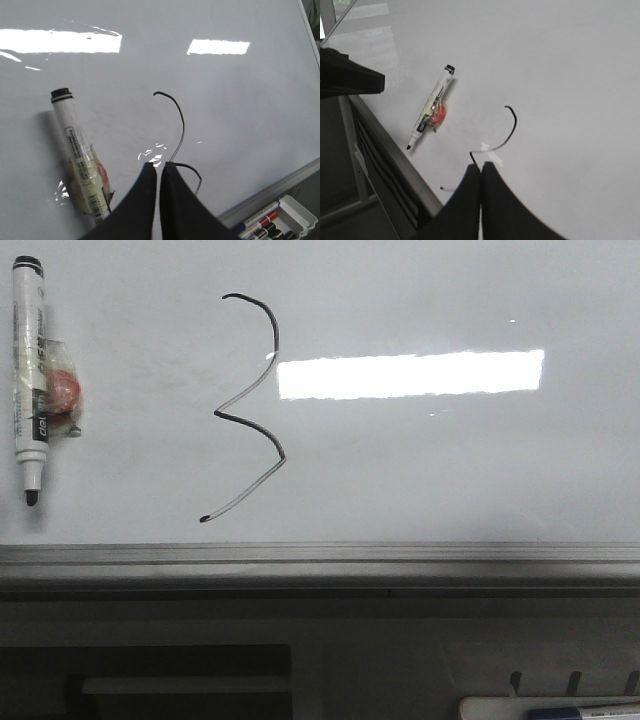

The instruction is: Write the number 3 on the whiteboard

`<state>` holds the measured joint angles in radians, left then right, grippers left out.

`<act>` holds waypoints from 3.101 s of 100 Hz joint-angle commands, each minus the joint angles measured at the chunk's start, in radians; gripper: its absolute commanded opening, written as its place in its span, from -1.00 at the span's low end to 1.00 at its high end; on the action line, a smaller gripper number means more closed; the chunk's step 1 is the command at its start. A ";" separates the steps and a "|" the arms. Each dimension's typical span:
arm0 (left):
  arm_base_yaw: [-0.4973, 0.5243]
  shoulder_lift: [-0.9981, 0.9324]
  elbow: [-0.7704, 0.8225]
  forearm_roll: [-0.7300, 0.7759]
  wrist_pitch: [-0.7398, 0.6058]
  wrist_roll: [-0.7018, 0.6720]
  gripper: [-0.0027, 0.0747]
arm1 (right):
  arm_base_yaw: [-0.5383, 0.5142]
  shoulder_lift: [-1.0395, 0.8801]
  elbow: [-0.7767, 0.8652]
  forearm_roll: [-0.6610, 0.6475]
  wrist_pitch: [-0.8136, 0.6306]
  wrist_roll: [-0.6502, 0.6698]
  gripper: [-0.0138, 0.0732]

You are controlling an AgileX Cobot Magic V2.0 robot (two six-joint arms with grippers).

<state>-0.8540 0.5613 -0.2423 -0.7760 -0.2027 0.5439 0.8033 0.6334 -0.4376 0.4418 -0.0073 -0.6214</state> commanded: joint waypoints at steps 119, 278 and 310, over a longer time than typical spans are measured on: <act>0.156 -0.096 -0.023 0.370 -0.102 -0.083 -0.98 | -0.002 -0.150 0.193 0.001 -0.074 -0.005 -0.82; 0.826 -0.590 0.254 0.760 0.474 -0.475 -0.98 | -0.002 -0.150 0.193 0.001 -0.078 -0.005 -0.82; 0.826 -0.590 0.254 0.760 0.474 -0.475 -0.98 | -0.002 -0.150 0.193 0.001 -0.078 -0.005 -0.82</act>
<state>-0.0278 -0.0043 0.0016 -0.0154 0.3303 0.0818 0.8033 0.4839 -0.2205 0.4418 -0.0141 -0.6214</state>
